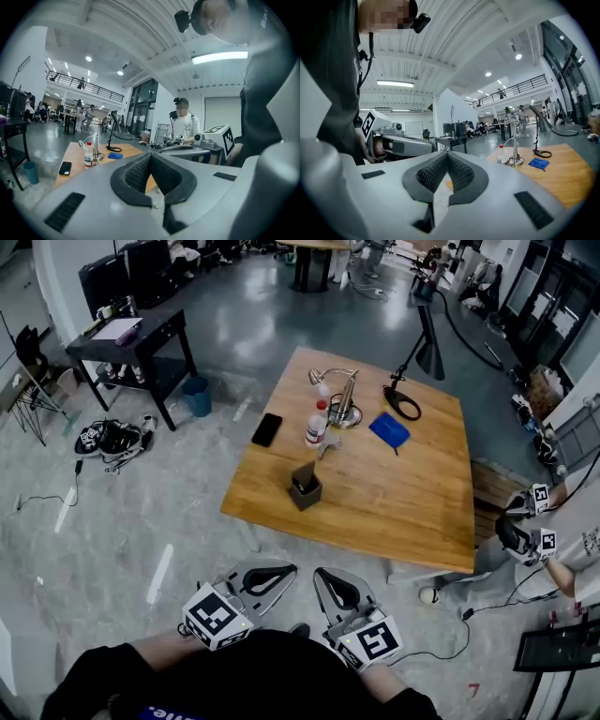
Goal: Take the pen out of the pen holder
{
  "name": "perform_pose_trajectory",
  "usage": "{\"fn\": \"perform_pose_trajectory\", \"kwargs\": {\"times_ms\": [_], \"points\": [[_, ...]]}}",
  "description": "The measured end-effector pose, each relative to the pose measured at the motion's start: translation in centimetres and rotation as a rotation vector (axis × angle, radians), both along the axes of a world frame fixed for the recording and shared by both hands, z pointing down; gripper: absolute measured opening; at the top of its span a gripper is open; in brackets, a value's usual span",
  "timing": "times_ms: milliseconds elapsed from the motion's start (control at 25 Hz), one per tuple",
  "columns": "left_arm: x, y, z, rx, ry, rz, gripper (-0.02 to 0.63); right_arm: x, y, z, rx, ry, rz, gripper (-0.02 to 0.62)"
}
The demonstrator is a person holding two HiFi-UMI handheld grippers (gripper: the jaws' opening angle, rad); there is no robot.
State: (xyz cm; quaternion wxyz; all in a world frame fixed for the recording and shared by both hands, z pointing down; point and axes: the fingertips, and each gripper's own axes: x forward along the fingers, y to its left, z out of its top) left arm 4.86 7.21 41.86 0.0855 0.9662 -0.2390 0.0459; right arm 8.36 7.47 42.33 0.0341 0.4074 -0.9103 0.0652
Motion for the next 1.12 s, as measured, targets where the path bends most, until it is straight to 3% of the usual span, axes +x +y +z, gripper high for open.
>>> {"fn": "perform_pose_trajectory", "kwargs": {"times_ms": [440, 1120], "points": [[-0.4, -3.8, 1.1, 0.005, -0.011, -0.071, 0.009, -0.1, -4.3, 1.0, 0.012, 0.029, -0.036, 0.005], [-6.6, -16.0, 1.8, 0.028, -0.004, 0.103, 0.009, -5.1, -19.0, 6.0, -0.038, 0.189, 0.130, 0.006]]}}
